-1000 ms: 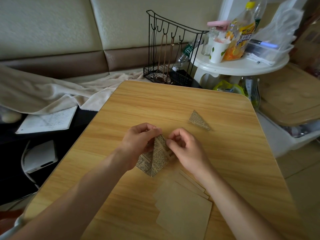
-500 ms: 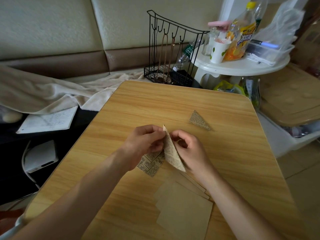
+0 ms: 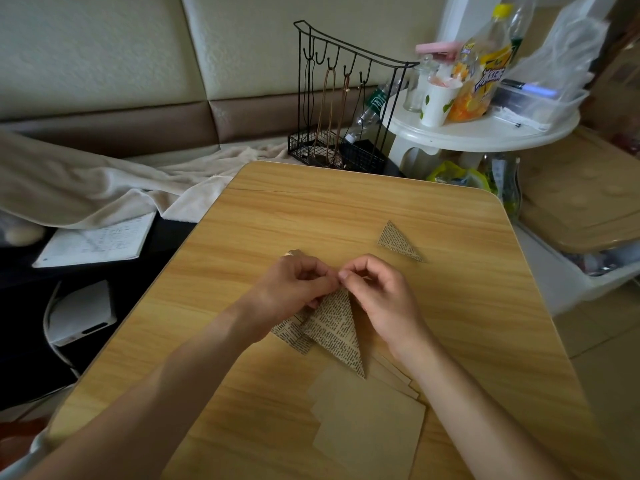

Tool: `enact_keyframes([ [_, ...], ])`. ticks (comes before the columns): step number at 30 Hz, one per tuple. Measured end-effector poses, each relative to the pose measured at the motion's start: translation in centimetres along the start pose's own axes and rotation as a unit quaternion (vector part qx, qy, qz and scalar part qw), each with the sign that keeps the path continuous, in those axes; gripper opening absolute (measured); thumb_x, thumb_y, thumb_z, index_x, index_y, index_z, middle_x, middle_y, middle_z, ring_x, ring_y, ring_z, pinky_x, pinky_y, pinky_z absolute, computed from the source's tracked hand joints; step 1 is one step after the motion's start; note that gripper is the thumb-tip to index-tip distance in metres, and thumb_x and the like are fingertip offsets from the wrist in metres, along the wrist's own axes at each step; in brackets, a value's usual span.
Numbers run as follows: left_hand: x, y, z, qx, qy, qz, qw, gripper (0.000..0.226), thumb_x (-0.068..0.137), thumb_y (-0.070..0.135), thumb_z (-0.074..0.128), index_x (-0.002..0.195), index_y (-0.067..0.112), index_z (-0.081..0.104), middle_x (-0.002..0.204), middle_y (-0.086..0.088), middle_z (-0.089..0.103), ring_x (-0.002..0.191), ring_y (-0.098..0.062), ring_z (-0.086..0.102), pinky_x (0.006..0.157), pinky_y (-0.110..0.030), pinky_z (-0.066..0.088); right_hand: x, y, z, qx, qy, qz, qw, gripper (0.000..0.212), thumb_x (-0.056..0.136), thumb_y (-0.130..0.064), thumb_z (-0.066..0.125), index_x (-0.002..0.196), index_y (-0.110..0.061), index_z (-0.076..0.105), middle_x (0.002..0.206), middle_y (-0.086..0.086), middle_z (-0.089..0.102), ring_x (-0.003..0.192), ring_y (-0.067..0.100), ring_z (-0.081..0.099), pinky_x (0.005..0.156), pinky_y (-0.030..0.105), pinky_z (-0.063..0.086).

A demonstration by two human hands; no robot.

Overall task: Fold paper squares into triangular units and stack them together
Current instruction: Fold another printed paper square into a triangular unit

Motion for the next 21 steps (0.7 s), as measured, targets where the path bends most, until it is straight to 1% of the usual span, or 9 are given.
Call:
enact_keyframes([
  [2,-0.01,-0.08,-0.26,0.001,0.014,0.003,1.000,0.007,0.091,0.020,0.076,0.091,0.012,0.077,0.071,0.007,0.067,0.064,-0.001,0.060,0.061,-0.016,0.049,-0.01,0.17,0.09,0.012,-0.001,0.012,1.000,0.006,0.096,-0.015,0.072,0.091,-0.015,0.074,0.077,-0.012,0.070,0.072,-0.001,0.061,0.065,0.014,0.046],
  [4,0.02,-0.27,-0.46,0.009,0.021,-0.002,1.000,0.010,0.091,0.023,0.076,0.091,0.013,0.077,0.071,0.006,0.065,0.064,-0.003,0.058,0.059,-0.019,0.047,-0.06,0.15,0.08,0.028,0.003,0.025,0.999,0.009,0.097,-0.016,0.071,0.089,-0.016,0.075,0.075,-0.012,0.068,0.064,-0.002,0.056,0.059,0.011,0.041],
  [8,0.11,-0.28,-0.54,0.008,0.021,-0.003,1.000,0.010,0.092,0.021,0.074,0.088,0.012,0.075,0.067,0.007,0.062,0.060,-0.003,0.053,0.055,-0.014,0.044,-0.24,-0.09,-0.06,0.056,0.010,0.049,0.997,0.018,0.100,-0.013,0.065,0.087,-0.015,0.077,0.083,0.030,0.061,0.057,0.013,0.043,0.051,0.024,0.033],
  [10,0.06,-0.11,-0.45,0.007,0.021,0.002,1.000,0.011,0.093,0.018,0.073,0.088,0.009,0.073,0.068,0.005,0.061,0.059,-0.003,0.052,0.054,-0.014,0.042,-0.28,-0.26,-0.05,0.057,0.008,0.051,0.997,0.019,0.100,-0.011,0.063,0.088,-0.013,0.077,0.087,0.035,0.059,0.059,0.017,0.042,0.051,0.024,0.033],
  [12,-0.02,-0.03,-0.35,0.002,0.019,0.004,1.000,0.012,0.093,0.019,0.073,0.089,0.007,0.072,0.068,0.004,0.060,0.060,-0.004,0.051,0.054,-0.016,0.041,-0.32,-0.41,0.07,0.050,0.000,0.044,0.998,0.013,0.099,-0.010,0.065,0.091,-0.010,0.075,0.078,0.020,0.061,0.062,0.018,0.045,0.053,0.023,0.034],
  [14,-0.10,-0.04,-0.25,0.005,0.015,0.001,1.000,0.014,0.092,0.023,0.074,0.089,0.009,0.072,0.071,0.001,0.060,0.064,-0.008,0.051,0.056,-0.021,0.040,-0.27,-0.43,0.17,0.031,-0.005,0.034,0.999,0.009,0.098,-0.008,0.067,0.092,-0.010,0.073,0.071,-0.009,0.065,0.062,0.004,0.053,0.057,0.015,0.039],
  [15,-0.13,-0.04,-0.18,0.009,0.014,0.001,1.000,0.015,0.092,0.024,0.074,0.090,0.010,0.072,0.073,-0.001,0.060,0.066,-0.010,0.051,0.058,-0.024,0.041,-0.24,-0.35,0.13,0.023,-0.003,0.032,0.999,0.009,0.097,-0.007,0.068,0.091,-0.010,0.073,0.067,-0.016,0.065,0.061,-0.001,0.055,0.058,0.013,0.041],
  [18,-0.15,-0.07,-0.17,0.010,0.023,-0.002,1.000,0.016,0.092,0.026,0.074,0.091,0.010,0.073,0.077,-0.004,0.063,0.067,-0.011,0.053,0.064,-0.030,0.044,-0.17,-0.19,0.01,0.026,0.009,0.034,0.999,0.013,0.096,-0.004,0.068,0.087,-0.011,0.073,0.062,-0.018,0.064,0.059,-0.004,0.057,0.056,0.010,0.043],
  [21,-0.09,0.00,-0.49,0.009,0.036,0.000,0.999,0.016,0.091,0.025,0.075,0.089,0.009,0.074,0.077,-0.005,0.065,0.066,-0.010,0.055,0.064,-0.030,0.045,-0.26,-0.26,0.19,0.042,0.004,0.048,0.998,0.014,0.098,-0.007,0.067,0.087,-0.009,0.075,0.068,-0.004,0.065,0.055,0.002,0.050,0.052,0.014,0.038],
])
Point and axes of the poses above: each hand's wrist, its own x-axis towards the middle knuckle, its own z-axis out of the palm, y = z × x, the point moved 10 cm from there along x, towards the middle knuckle
